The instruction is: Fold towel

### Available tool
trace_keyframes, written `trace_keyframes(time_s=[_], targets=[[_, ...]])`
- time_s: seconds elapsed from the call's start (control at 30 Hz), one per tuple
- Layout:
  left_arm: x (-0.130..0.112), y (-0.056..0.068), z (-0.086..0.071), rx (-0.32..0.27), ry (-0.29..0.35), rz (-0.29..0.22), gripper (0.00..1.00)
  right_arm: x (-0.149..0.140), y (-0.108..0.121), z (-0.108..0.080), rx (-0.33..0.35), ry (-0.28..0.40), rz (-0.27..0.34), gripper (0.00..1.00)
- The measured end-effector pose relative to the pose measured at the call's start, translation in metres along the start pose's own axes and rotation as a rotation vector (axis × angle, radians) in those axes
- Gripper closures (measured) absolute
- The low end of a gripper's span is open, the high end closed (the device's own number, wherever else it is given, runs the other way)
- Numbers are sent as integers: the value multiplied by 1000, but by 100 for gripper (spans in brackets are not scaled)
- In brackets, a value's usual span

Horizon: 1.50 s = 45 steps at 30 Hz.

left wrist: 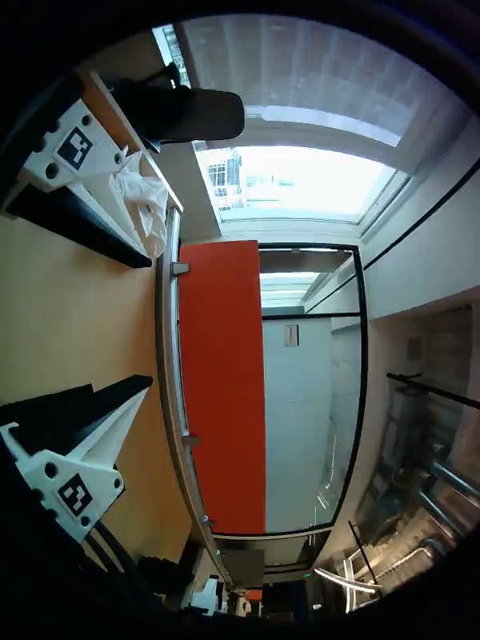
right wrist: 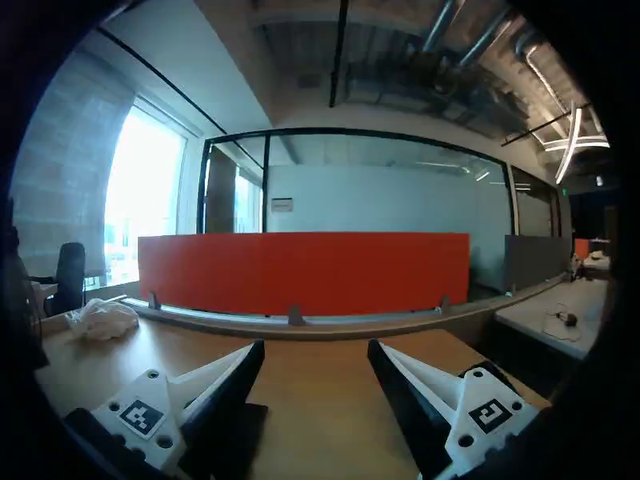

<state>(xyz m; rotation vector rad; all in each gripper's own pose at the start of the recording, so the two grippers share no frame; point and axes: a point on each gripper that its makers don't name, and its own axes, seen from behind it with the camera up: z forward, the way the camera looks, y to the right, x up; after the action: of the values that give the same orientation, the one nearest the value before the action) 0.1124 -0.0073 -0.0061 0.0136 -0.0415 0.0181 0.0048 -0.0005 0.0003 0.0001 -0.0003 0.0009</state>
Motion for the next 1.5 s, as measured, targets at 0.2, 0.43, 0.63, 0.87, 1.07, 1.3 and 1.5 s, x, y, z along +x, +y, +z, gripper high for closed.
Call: trace_keyframes(time_s=[0.2, 0.43, 0.63, 0.87, 1.07, 1.3, 1.5], targets=[[28, 3, 0, -13, -14, 9, 0, 23, -4, 0, 8, -7, -1, 0], [37, 8, 4, -38, -38, 12, 0, 33, -11, 2, 26, -25, -10, 0], [37, 16, 5, -84, -72, 9, 0, 40, -24, 1, 74, -57, -24, 0], [35, 31, 2, -181, -120, 32, 0, 32, -50, -5, 188, -131, -64, 0], [29, 43, -1, -263, -159, 67, 0, 27, -67, -8, 262, -178, -103, 0], [14, 57, -7, -347, -205, 99, 0, 14, -85, -11, 340, -240, -137, 0], [-3, 72, -14, -441, -254, 156, 0, -2, -97, -16, 411, -309, -169, 0]])
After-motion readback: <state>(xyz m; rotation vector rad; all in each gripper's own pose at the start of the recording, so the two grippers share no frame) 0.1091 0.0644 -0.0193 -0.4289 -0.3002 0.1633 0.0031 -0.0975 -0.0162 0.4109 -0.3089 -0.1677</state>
